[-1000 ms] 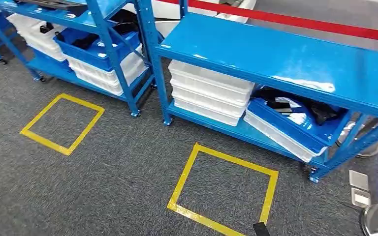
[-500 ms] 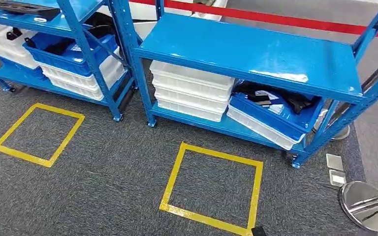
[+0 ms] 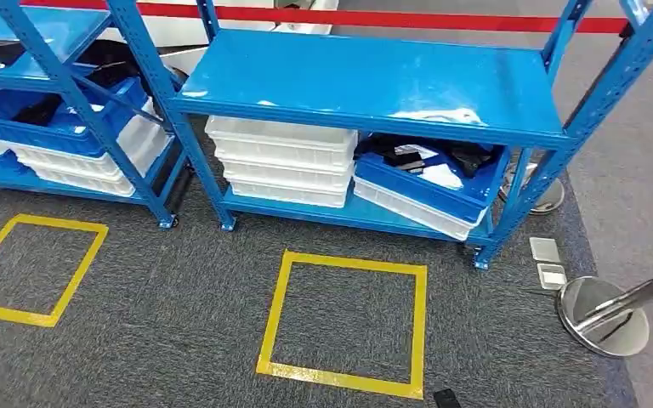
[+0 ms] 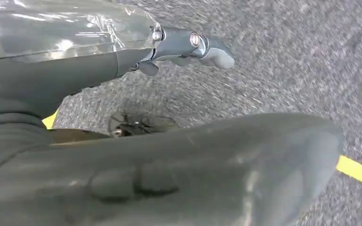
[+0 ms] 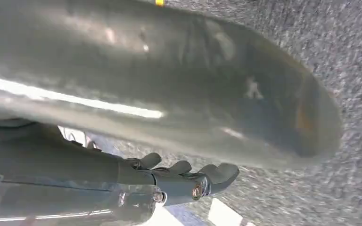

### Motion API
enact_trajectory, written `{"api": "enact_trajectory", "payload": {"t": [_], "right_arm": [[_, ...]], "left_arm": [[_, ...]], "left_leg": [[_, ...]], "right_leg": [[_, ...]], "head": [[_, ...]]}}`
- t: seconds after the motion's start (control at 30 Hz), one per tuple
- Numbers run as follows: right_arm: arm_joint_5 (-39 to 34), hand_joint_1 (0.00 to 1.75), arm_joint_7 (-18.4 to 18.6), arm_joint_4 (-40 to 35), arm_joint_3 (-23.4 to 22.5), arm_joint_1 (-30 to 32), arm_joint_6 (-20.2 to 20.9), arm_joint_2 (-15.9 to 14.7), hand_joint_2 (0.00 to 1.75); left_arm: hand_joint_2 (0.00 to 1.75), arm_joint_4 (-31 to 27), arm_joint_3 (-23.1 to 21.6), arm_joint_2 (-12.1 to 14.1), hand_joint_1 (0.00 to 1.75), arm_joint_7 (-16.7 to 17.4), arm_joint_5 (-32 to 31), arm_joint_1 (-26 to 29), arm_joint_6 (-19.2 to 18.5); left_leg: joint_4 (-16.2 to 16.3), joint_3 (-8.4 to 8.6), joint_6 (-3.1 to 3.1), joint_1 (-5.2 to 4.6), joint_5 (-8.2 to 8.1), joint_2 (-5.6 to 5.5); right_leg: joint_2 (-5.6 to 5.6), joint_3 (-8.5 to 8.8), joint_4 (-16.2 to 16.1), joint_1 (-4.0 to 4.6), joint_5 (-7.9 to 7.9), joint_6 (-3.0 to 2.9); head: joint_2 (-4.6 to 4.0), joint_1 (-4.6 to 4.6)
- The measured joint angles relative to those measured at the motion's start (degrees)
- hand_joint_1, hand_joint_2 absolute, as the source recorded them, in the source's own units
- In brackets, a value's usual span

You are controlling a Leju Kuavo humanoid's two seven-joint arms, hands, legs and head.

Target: Take the parts from the cabinet and place them on the table.

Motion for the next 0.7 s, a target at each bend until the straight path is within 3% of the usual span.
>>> {"api": "enact_trajectory", "payload": {"t": [0.03, 0.07, 0.13, 0.2, 0.23, 0.27, 0.3, 0.37, 0.4, 0.43, 0.47, 0.53, 0.57, 0.6, 0.7], "right_arm": [[-0.07, 0.00, 0.00, 0.00, 0.11, -0.04, 0.02, 0.02, 0.00], [-0.18, 0.00, 0.00, 0.13, 0.20, -0.06, 0.07, 0.29, 0.00], [-0.28, 0.00, 0.04, 0.20, 0.22, -0.30, 0.22, 0.17, 0.00], [-0.31, 0.00, 0.04, 0.28, 0.22, -0.13, 0.22, 0.20, 0.00], [-0.30, 0.00, 0.04, 0.31, 0.22, -0.07, 0.22, 0.13, 0.00], [-0.28, 0.00, 0.04, 0.31, 0.24, -0.03, 0.22, 0.24, 0.00], [-0.28, 0.00, 0.02, 0.31, 0.26, -0.21, 0.22, 0.24, 0.00], [-0.28, 0.00, 0.02, 0.31, 0.26, -0.38, 0.24, 0.17, 0.00], [-0.30, 0.00, 0.02, 0.33, 0.28, -0.32, 0.24, 0.17, 0.00], [-0.31, 0.00, 0.02, 0.33, 0.31, -0.15, 0.26, 0.18, 0.00], [-0.31, 0.00, 0.02, 0.35, 0.31, -0.03, 0.33, 0.15, 0.00], [-0.31, 0.00, -0.04, 0.35, 0.35, -0.09, 0.35, 0.02, 0.00], [-0.31, 0.00, -0.04, 0.37, 0.42, -0.25, 0.39, 0.00, 0.00], [-0.35, 0.00, -0.04, 0.35, 0.55, -0.30, 0.53, 0.00, 0.00], [-0.55, 0.00, -0.04, 0.42, 0.74, -0.07, 0.66, -0.02, 0.00]], "left_arm": [[0.00, 0.00, 0.00, 0.00, 0.00, 0.00, 0.00, -0.01, 0.00], [0.00, 0.00, 0.00, 0.24, 0.00, 0.07, 0.00, 0.02, 0.00], [0.00, 0.02, -0.02, 0.22, 0.00, 0.15, -0.04, -0.11, 0.00], [0.00, 0.00, -0.02, 0.22, 0.00, 0.15, 0.00, -0.23, -0.02], [0.00, 0.00, -0.02, 0.13, 0.00, 0.15, 0.00, -0.28, -0.02], [0.00, 0.00, -0.02, 0.13, 0.00, 0.15, -0.02, -0.34, -0.02], [0.00, 0.00, -0.02, 0.13, 0.00, 0.15, -0.04, -0.32, -0.02], [0.00, 0.00, -0.02, 0.13, 0.00, 0.15, -0.04, -0.13, -0.07], [0.00, 0.00, -0.02, 0.13, 0.00, 0.17, 0.00, -0.10, -0.07], [0.00, 0.00, -0.02, 0.13, 0.00, 0.31, 0.06, -0.12, -0.04], [0.00, 0.02, -0.02, 0.13, 0.00, 0.46, 0.13, -0.20, -0.04], [0.00, 0.02, -0.02, -0.07, 0.00, 0.59, 0.24, -0.43, 0.00], [0.00, 0.00, -0.02, -0.09, 0.00, 0.61, 0.24, -0.55, 0.00], [0.00, 0.02, -0.02, -0.13, 0.00, 0.74, 0.20, -0.70, 0.00], [0.00, 0.02, -0.02, -0.15, 0.00, 0.96, 0.00, -0.93, 0.00]], "left_leg": [[-5.05, 2.18, 0.67, -0.33, 2.56, -1.58], [-7.34, 2.97, 1.46, -0.19, 2.33, -4.72], [-8.33, 2.90, 1.16, -0.67, 2.61, -3.92], [-8.96, 3.14, 1.62, -0.77, 2.91, -3.00], [-10.37, 3.68, 1.76, 0.23, 3.68, -2.04], [-11.00, 3.92, 2.15, 0.08, 3.93, -1.56], [-11.02, 3.90, 2.29, 0.08, 4.02, -0.85], [-10.95, 3.85, 2.32, 0.01, 3.92, 0.70], [-10.91, 3.85, 2.28, 0.01, 3.84, 1.41], [-10.85, 3.87, 2.23, 0.03, 3.77, 1.94], [-10.72, 3.90, 2.09, 0.09, 3.63, 2.47], [-10.13, 4.04, 1.50, 0.27, 3.10, 3.40], [-9.85, 3.98, 1.11, 0.08, 2.81, 3.71], [-9.40, 3.97, 0.70, -0.25, 2.46, 3.92], [-9.70, 4.46, -0.10, -0.16, 2.40, 4.60]], "right_leg": [[0.55, 0.11, -0.01, 0.03, 0.02, 0.03], [0.78, -0.12, 0.04, -0.12, 0.06, 0.17], [1.83, -0.75, 0.07, -0.55, 0.33, 0.89], [3.03, -0.70, -0.62, -0.76, 0.78, 1.80], [2.90, -0.55, -0.21, -0.68, 0.48, 1.83], [0.31, -1.45, 1.59, -0.11, -1.13, 1.92], [-1.24, -3.10, 4.80, -0.33, -3.24, 2.13], [-2.68, -7.13, 13.40, -0.45, -7.21, 2.69], [-2.91, -8.36, 16.14, -0.56, -7.78, 2.97], [-3.07, -8.19, 15.95, -0.69, -6.95, 3.17], [-3.26, -6.62, 13.05, -0.84, -4.94, 3.26], [-4.70, -0.61, 1.83, -0.93, 0.19, 3.35], [-6.55, 0.57, -0.95, -0.71, -0.40, 3.08], [-5.60, 0.47, -1.06, -0.44, 0.01, 2.51], [-4.55, 0.32, -0.81, -0.28, -0.21, 1.52]], "head": [[0.00, -0.04], [0.00, 0.09], [0.00, 0.15], [0.00, -0.11], [0.00, -0.07], [0.00, 0.34], [0.00, 0.79], [0.00, 1.20], [0.00, 1.16], [0.00, 1.22], [0.00, 1.25], [0.00, 1.33], [0.00, 1.53], [0.00, 1.51], [0.00, 1.05]]}}
